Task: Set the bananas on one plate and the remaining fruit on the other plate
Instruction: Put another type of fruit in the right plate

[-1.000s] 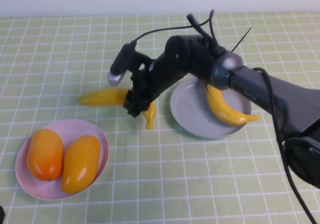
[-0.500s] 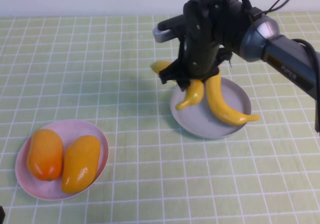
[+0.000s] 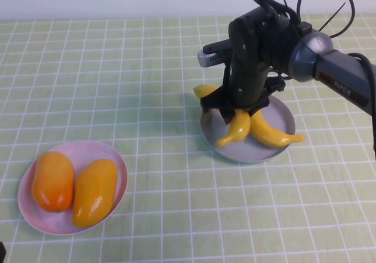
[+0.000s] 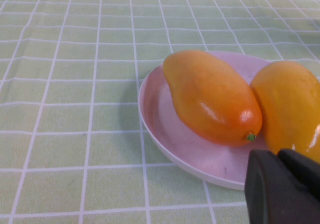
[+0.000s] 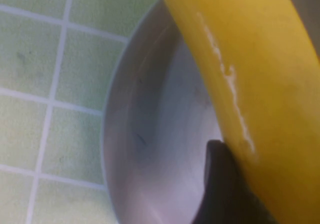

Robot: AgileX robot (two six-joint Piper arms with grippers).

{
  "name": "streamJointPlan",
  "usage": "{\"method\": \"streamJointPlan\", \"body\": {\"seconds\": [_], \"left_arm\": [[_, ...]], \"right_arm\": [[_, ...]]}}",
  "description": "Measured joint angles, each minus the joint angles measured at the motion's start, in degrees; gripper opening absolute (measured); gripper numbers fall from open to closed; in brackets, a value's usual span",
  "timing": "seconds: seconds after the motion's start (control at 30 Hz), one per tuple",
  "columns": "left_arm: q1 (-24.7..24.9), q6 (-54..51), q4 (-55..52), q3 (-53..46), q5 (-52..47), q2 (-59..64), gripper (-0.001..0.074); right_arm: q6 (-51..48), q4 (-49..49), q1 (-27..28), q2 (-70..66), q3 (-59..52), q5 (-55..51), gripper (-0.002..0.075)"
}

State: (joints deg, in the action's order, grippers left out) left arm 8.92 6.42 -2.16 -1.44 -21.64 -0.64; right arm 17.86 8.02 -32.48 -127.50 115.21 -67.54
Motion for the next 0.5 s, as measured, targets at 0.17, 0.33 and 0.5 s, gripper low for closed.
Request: {"method": "streamJointPlan", "body": {"seconds": [0.17, 0.33, 0.5], "left_arm": [[0.0, 0.0, 0.0, 0.0, 0.0, 0.0, 0.0003], [0.0, 0.0, 0.0, 0.0, 0.0, 0.0, 0.0003], [0.0, 0.0, 0.0, 0.0, 0.0, 0.0, 0.0003]], "right_arm": [[0.0, -1.1, 0.0, -0.6, 0.0, 0.3, 0.0333], [0.0, -1.8, 0.0, -1.0, 0.0, -1.4, 0.0477], [0.0, -1.8, 0.0, 0.5, -0.1, -2.2, 0.0536]]}}
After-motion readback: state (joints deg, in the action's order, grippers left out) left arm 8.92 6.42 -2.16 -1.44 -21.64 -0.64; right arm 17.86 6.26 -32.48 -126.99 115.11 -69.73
